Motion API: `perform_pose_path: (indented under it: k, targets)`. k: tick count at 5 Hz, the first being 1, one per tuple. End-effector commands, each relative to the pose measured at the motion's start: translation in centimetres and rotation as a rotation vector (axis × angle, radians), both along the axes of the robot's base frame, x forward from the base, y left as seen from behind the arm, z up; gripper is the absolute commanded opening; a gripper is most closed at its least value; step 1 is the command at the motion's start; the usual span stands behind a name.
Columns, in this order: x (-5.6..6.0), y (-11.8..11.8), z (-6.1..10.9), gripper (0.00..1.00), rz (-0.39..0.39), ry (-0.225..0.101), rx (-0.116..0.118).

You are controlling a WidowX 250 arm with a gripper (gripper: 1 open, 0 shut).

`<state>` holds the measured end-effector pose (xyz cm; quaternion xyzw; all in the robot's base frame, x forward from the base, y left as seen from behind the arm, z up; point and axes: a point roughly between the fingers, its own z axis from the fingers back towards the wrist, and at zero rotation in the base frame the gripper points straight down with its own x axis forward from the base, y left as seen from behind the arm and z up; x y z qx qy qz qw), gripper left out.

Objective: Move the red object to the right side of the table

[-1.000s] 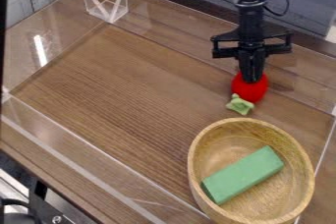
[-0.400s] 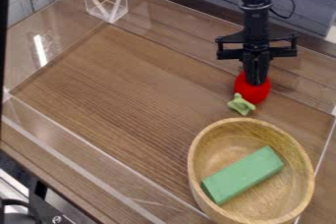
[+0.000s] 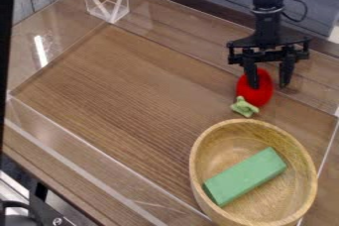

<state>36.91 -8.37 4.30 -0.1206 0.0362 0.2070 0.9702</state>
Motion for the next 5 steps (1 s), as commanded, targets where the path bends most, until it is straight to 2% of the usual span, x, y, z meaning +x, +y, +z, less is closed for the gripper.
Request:
perform_pose_path:
  k: [1, 2, 4, 5]
  targets:
    - [-0.3, 0.2, 2.6, 1.00, 0.008, -0.047, -0.027]
    - [-1.1, 1.9, 4.8, 1.00, 0.040, -0.086, -0.042]
    - [0.4, 6.5, 10.3, 1.00, 0.052, -0.164, -0.074]
    - [0.2, 7.5, 11.9, 1.00, 0.027, -0.182, -0.080]
